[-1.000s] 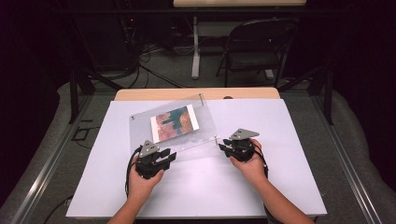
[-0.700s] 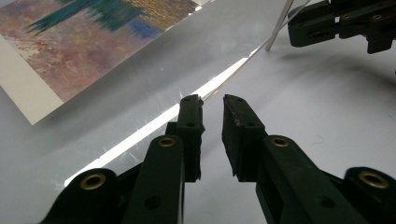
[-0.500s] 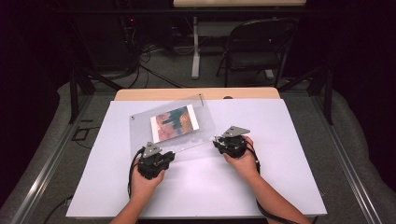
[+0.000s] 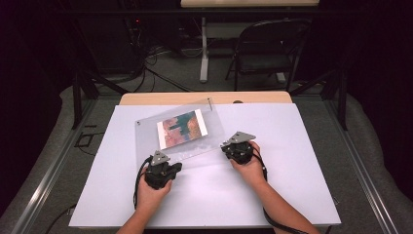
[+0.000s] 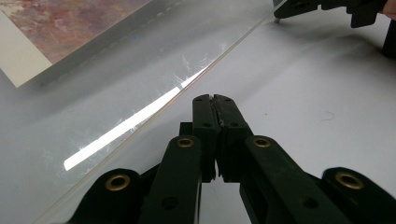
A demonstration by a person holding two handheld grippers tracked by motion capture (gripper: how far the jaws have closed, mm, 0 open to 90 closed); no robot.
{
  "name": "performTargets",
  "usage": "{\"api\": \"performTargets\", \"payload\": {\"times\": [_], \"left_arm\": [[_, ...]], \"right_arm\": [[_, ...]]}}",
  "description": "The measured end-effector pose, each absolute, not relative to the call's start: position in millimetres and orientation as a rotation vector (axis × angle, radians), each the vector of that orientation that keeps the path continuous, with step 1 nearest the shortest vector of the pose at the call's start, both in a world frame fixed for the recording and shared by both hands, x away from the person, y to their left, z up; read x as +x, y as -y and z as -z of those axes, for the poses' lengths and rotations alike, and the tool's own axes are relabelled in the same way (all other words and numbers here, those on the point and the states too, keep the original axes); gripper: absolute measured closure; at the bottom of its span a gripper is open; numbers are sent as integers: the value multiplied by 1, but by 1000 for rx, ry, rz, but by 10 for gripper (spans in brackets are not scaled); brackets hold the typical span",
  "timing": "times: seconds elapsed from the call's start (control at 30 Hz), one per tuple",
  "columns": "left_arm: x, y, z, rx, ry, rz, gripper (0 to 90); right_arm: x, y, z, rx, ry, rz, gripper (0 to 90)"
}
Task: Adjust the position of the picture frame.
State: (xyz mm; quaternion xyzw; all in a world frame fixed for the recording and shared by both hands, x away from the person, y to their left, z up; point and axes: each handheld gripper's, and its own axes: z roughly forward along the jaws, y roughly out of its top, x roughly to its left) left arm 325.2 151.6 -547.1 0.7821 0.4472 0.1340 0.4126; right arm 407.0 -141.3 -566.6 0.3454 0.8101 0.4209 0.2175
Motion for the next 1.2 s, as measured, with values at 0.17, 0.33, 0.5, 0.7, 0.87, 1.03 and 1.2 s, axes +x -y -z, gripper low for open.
{"api": "performTargets", "payload": {"times": [0.17,0.33,0.5,0.7,0.87,1.03,1.2], "left_arm": [[326,-151,548,1972,-1125,-339,882],[326,-150,549,1981,-1124,-343,881],[327,-150,550,1988,-1125,-339,882],[329,-151,548,2001,-1138,-336,885],[329,-152,551,2023,-1163,-322,888],[327,-151,551,2038,-1162,-326,895],[327,-151,550,2044,-1159,-313,899]], "right_arm": [[407,143,567,953,-2246,-1172,833],[407,143,566,940,-2249,-1166,838],[405,143,565,937,-2255,-1164,839],[396,146,561,936,-2282,-1174,837],[390,146,559,929,-2295,-1170,837],[386,146,558,928,-2307,-1163,838],[382,147,556,925,-2317,-1149,841]]}}
